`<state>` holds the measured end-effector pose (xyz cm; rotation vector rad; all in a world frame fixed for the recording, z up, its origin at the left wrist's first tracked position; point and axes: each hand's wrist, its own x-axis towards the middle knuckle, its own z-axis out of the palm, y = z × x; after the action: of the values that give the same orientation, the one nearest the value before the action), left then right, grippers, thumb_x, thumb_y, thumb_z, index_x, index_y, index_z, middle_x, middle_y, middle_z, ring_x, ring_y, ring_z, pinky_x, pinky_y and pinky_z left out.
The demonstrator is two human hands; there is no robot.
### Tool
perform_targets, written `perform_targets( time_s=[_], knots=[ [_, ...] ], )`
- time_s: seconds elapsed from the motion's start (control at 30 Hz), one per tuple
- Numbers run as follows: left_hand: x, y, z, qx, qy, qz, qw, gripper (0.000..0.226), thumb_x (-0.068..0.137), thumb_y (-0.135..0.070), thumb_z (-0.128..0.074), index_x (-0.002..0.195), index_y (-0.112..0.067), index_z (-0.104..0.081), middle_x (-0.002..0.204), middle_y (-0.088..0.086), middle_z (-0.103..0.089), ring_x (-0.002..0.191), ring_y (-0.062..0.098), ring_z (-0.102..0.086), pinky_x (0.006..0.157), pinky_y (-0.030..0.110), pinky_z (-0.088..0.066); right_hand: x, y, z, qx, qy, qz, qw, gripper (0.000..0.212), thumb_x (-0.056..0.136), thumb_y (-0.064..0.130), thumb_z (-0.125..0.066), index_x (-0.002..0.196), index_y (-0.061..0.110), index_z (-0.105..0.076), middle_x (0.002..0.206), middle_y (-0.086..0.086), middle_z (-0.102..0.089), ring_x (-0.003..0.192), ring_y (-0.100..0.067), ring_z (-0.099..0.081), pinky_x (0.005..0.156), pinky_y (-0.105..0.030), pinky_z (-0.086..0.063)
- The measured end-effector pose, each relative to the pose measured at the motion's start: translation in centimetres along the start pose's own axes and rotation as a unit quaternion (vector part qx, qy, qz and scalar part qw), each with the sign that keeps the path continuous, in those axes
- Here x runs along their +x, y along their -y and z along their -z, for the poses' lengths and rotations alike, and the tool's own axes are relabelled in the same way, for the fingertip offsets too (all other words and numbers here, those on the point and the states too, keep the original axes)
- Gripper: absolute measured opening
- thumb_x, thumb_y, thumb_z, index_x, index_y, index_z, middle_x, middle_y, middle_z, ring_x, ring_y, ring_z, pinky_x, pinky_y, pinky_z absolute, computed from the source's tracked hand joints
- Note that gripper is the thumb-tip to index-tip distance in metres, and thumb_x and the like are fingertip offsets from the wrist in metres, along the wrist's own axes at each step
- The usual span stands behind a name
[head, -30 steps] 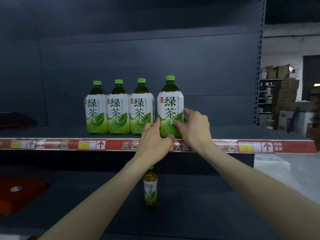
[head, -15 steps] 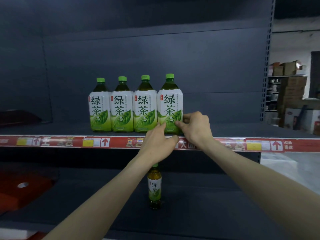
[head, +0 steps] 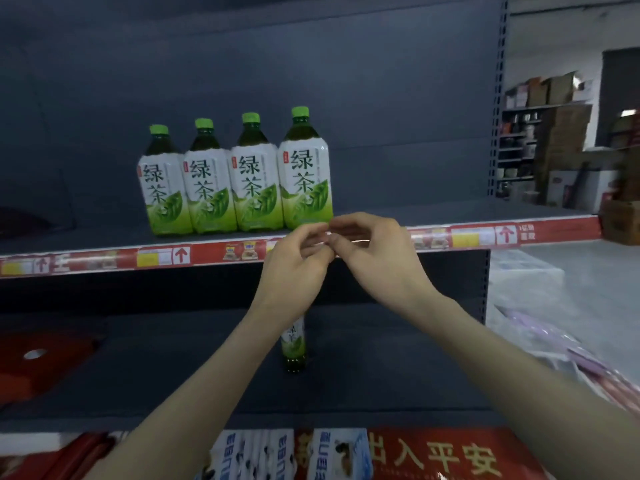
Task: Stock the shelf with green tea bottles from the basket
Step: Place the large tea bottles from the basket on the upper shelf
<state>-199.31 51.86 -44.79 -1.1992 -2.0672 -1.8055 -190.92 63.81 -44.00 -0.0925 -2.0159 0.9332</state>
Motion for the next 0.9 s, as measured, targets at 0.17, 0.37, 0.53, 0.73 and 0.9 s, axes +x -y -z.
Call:
perform_targets(
  time_s=[0.17,0.37,0.53,0.73,0.9],
  knots=[
    [-4.9,2.6,-1.5,-0.002,0.035,0.045,0.998,0.030,0.101,-0.016,-0.062,0.130,-0.025,-0.069,0.119,-0.010,-0.075,0.112,0.001,-0.068,0.103,0.029,-0.053,-6.8,-3.2,1.1,-0.024,0.022,0.002,0.999,0.027,0.096,0.022,-0.071,0.124,0.020,-0.073,0.111,0.014,-0.075,0.104,0.003,-0.067,0.093,-0.011,-0.051],
    [-14.0,8.0,-4.7,0.035,0.110,0.158,0.981,0.028,0.103,-0.027,-0.062,0.130,-0.035,-0.066,0.119,-0.020,-0.072,0.111,-0.003,-0.065,0.095,0.023,-0.052,-17.4,-9.5,1.5,-0.072,0.125,-0.089,0.986,0.040,0.093,0.024,-0.068,0.133,0.020,-0.067,0.123,0.008,-0.073,0.112,-0.004,-0.066,0.096,-0.019,-0.053],
    [-22.6,13.1,-7.9,0.036,0.167,0.268,0.948,0.029,0.102,-0.019,-0.063,0.128,-0.030,-0.067,0.118,-0.018,-0.070,0.106,-0.008,-0.063,0.087,0.012,-0.048,-26.5,-14.7,1.5,-0.111,0.200,-0.198,0.953,0.044,0.088,0.024,-0.068,0.131,0.022,-0.068,0.125,0.008,-0.073,0.116,-0.009,-0.067,0.098,-0.016,-0.047],
    [-30.1,18.8,-10.1,0.115,0.257,0.405,0.870,0.043,0.095,-0.028,-0.069,0.137,-0.033,-0.059,0.128,-0.012,-0.066,0.111,0.008,-0.063,0.095,0.025,-0.045,-33.8,-18.8,1.8,-0.148,0.293,-0.300,0.896,0.052,0.085,0.041,-0.073,0.134,0.025,-0.066,0.127,0.009,-0.071,0.120,-0.014,-0.066,0.102,-0.032,-0.052],
    [-33.1,21.1,-11.6,0.166,0.357,0.384,0.835,0.076,0.085,-0.041,-0.076,0.152,-0.034,-0.040,0.143,-0.005,-0.047,0.136,0.021,-0.050,0.106,0.029,-0.041,-36.8,-20.9,1.6,-0.195,0.369,-0.375,0.828,0.067,0.079,0.068,-0.064,0.129,0.023,-0.059,0.117,0.001,-0.070,0.110,-0.024,-0.067,0.082,-0.035,-0.053]
  ],
)
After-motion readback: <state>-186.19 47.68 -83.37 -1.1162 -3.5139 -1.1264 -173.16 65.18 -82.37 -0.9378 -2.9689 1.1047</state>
